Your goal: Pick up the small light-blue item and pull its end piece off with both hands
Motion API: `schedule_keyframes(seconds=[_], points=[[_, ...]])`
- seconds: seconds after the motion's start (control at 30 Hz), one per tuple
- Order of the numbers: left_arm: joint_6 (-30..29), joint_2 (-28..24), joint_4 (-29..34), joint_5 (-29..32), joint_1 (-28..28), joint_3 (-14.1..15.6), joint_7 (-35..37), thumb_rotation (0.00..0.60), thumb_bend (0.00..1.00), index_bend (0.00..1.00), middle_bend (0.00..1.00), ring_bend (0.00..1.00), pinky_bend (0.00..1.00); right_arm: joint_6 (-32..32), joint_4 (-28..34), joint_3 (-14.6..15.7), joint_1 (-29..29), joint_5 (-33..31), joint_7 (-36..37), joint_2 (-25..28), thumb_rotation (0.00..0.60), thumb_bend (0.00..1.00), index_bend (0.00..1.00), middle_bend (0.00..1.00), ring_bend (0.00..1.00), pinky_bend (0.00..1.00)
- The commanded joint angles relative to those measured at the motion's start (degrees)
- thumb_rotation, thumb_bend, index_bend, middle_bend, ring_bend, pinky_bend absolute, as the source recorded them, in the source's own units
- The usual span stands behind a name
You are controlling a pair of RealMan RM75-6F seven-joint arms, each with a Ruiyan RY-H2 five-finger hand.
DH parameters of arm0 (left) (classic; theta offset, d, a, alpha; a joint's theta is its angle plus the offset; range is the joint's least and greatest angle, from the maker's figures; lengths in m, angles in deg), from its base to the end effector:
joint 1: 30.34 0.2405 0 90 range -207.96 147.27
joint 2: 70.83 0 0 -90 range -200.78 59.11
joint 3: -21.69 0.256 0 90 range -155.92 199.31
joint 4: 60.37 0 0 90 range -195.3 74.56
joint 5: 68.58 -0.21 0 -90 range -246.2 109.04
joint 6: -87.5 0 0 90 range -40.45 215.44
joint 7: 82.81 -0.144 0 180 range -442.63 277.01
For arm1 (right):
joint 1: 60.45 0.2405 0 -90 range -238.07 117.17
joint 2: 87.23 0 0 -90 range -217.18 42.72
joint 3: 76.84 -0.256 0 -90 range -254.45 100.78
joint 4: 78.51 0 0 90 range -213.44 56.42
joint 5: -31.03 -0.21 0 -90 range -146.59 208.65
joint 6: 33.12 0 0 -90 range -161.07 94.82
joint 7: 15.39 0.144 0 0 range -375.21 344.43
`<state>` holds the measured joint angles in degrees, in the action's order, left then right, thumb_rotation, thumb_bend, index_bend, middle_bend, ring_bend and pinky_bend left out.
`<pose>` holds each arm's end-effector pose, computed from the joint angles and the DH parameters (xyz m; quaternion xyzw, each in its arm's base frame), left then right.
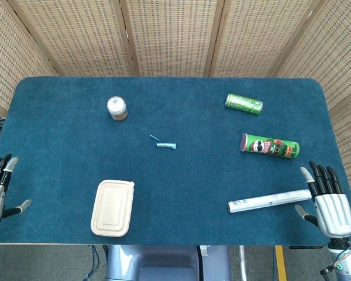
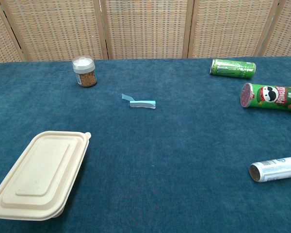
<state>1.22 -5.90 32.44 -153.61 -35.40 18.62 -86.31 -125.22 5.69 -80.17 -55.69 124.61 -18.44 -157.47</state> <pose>-0.3082 0.1826 0.1579 -0.5926 -0.3719 -0.3836 0.6028 -0.3042 -0.1811 0.1467 0.6182 -0.2959 0.4240 0.5921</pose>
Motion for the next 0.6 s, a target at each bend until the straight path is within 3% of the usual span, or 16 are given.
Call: schedule_keyframes(seconds=[0.03,0.37,0.47,0.6], points=[[-0.2,0.0,0.1,-0.1,0.1,0.0,-0.1,0.600,0.03,0.00,0.00,0.00,0.00,0.1,0.1,0.1,0.0,0.0,0.1,0.1,0.600,0.00,0.00,0.00,0.00,0.00],[0.6,0.1,0.0,1.2,-0.4,-0.7,-0.1,0.600,0.03,0.00,0.00,0.00,0.00,4.0,1.3,-0.1,2.5,0.4,-3.1,-0.2,0.600,0.00,0.00,0.00,0.00,0.00],[1.9,0.4,-0.7,2.4,-1.0,-1.3,-0.2,0.600,0.04,0.00,0.00,0.00,0.00,9.0,3.7,-1.6,5.8,-0.8,-6.8,0.2,0.600,0.00,0.00,0.00,0.00,0.00],[2.9,0.9,-1.4,3.5,-1.8,-2.1,0.0,0.600,0.04,0.00,0.00,0.00,0.00,20.3,9.9,-5.0,12.6,-6.4,-12.1,1.0,0.600,0.00,0.00,0.00,0.00,0.00]])
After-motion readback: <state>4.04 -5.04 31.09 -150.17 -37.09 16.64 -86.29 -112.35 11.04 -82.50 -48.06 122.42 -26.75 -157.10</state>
